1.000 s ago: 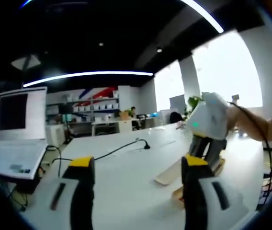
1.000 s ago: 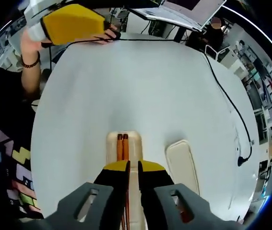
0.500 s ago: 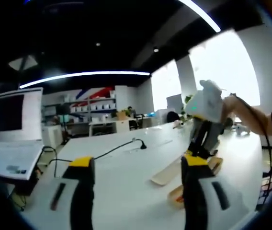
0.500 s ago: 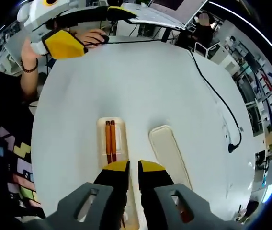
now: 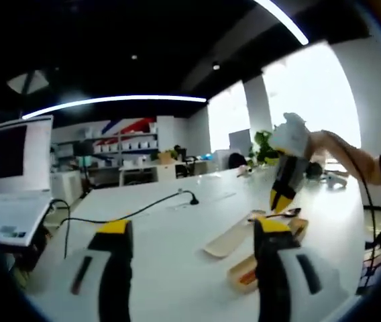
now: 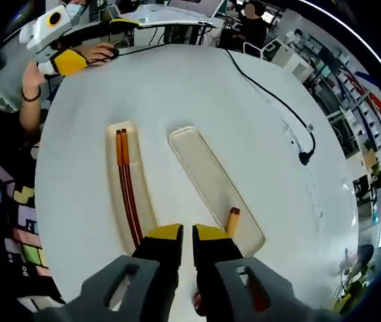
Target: Arrange the utensils inside the cutlery case until each visible utensil rests in its matching compartment.
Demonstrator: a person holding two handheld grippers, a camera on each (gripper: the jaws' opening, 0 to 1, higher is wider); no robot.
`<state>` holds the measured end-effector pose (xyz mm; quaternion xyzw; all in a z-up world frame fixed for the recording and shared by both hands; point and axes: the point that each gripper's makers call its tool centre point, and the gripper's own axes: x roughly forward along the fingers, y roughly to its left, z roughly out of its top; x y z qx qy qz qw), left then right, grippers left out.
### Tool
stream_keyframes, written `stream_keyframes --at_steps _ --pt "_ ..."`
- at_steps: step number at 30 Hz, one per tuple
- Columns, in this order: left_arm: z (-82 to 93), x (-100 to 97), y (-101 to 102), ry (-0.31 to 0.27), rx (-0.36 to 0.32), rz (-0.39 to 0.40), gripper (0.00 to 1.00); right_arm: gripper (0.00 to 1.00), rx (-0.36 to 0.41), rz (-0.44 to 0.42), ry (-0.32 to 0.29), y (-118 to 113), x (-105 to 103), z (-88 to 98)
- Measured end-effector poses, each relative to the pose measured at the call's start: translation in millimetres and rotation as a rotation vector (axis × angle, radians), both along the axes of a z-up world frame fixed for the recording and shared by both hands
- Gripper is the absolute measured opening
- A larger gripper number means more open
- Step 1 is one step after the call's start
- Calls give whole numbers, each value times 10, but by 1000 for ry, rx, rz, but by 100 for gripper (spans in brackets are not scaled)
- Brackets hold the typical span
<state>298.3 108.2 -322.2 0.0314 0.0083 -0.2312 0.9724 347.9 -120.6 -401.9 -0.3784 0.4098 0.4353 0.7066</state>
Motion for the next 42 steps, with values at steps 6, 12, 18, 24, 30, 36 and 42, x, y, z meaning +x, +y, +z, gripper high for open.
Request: stream_keyframes --at_steps 6,12,18,24,30,36,42 --pt "-28 16 -34 9 4 -8 77 5 9 -53 12 -220 -60 -106" --pt "-38 31 -43 12 5 -10 77 7 1 -88 12 -390 -98 -222" --pt "-48 35 -54 14 5 -12 77 9 -2 -108 23 -513 -97 -331" --pt "-59 42 -59 17 3 -17 76 10 0 -122 16 -613 1 -431" --pt "-46 38 -35 17 -8 -15 76 11 -17 -129 27 -675 62 -532" --pt "-35 25 -21 15 -11 -10 76 14 -16 -133 34 -715 110 -604" --pt "-43 29 -25 18 -10 -11 76 14 -9 -138 39 -714 164 -655"
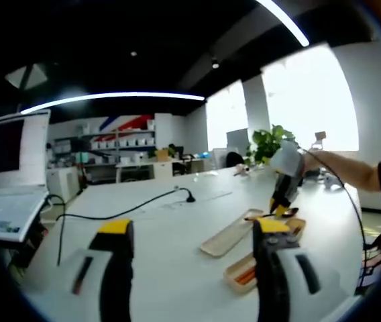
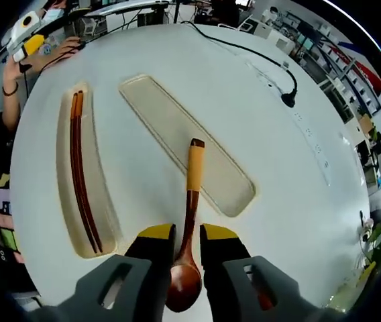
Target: Arrange the utensils inside the cutlery case until each visible utensil rests in its matching compartment.
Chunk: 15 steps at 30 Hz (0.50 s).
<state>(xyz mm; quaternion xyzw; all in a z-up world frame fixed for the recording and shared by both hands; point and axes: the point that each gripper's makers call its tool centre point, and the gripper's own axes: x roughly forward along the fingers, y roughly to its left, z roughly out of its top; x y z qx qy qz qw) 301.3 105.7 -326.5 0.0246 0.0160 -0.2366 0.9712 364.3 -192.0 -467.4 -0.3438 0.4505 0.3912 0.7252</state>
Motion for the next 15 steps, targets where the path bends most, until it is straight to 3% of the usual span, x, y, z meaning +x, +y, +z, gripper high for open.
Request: stream_keyframes --at_steps 6,8,15 --pt "15 -4 21 -2 -2 4 76 12 16 -5 5 18 32 -36" --pt "25 -8 32 -4 -4 7 76 5 40 -8 32 57 -16 -43" --pt "41 -29 -3 -3 -19 -13 76 4 75 -30 -5 57 -32 -5"
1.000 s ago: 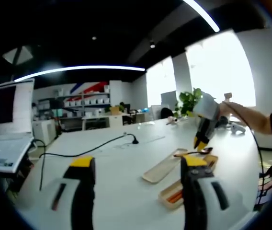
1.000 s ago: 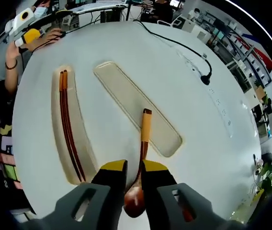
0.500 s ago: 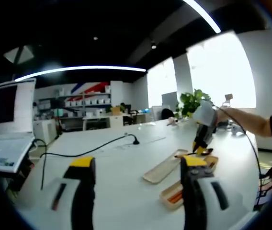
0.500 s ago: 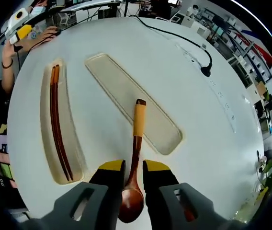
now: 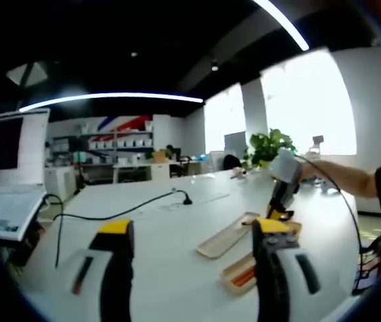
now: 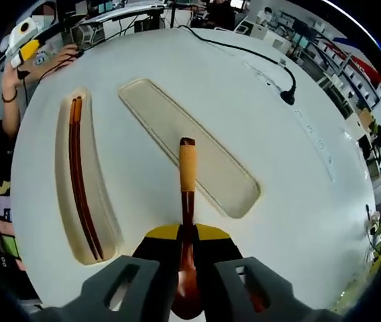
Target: Arrange the utensils inside the cutlery case until each visible utensil rests in its matching compartment.
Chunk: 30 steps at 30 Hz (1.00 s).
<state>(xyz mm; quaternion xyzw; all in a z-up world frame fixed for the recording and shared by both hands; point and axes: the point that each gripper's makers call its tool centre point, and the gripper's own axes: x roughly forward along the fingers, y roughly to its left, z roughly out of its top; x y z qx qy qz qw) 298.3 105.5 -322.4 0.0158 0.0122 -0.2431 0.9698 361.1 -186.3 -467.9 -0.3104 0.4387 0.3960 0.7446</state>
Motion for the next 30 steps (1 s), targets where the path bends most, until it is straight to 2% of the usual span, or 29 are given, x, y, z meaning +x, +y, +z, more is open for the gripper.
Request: stream_keyframes --at_steps 8,13,20,25,30 --pt "-55 22 -28 10 21 3 76 4 6 19 -15 -9 -4 -12" --pt "-59 30 0 15 11 9 76 4 -4 17 -32 -61 27 6" --pt "-62 20 -9 15 12 6 76 4 11 31 -64 -30 -25 170" --pt "-73 21 -12 19 14 6 76 4 29 77 -102 111 -143 348" --pt "-55 10 -10 14 11 6 76 4 55 120 -105 281 -266 455"
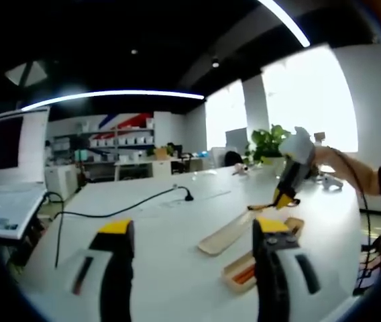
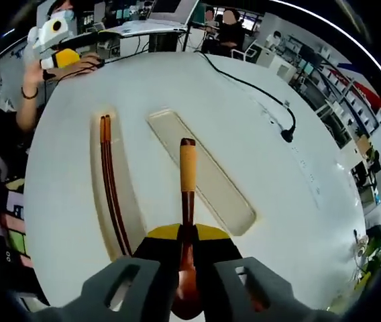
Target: Arrange the utensils inside the cutlery case until each visible utensil rests in its matching compartment.
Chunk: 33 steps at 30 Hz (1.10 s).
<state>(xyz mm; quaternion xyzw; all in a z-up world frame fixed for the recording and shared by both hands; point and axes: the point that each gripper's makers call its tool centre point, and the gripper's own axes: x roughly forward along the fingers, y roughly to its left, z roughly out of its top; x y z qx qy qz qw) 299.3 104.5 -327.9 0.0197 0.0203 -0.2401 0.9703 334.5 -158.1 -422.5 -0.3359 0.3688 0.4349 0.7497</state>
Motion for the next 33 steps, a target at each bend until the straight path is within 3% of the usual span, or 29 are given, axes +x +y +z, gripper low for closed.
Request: stream_keyframes --at_steps 14,18,33 --pt "9 8 22 0 -5 4 75 4 -48 157 -28 503 -345 83" --pt "9 -1 29 2 -8 3 75 4 -48 197 4 611 -389 51" --pt "19 8 66 0 -17 5 75 4 -84 283 7 934 -436 -102"
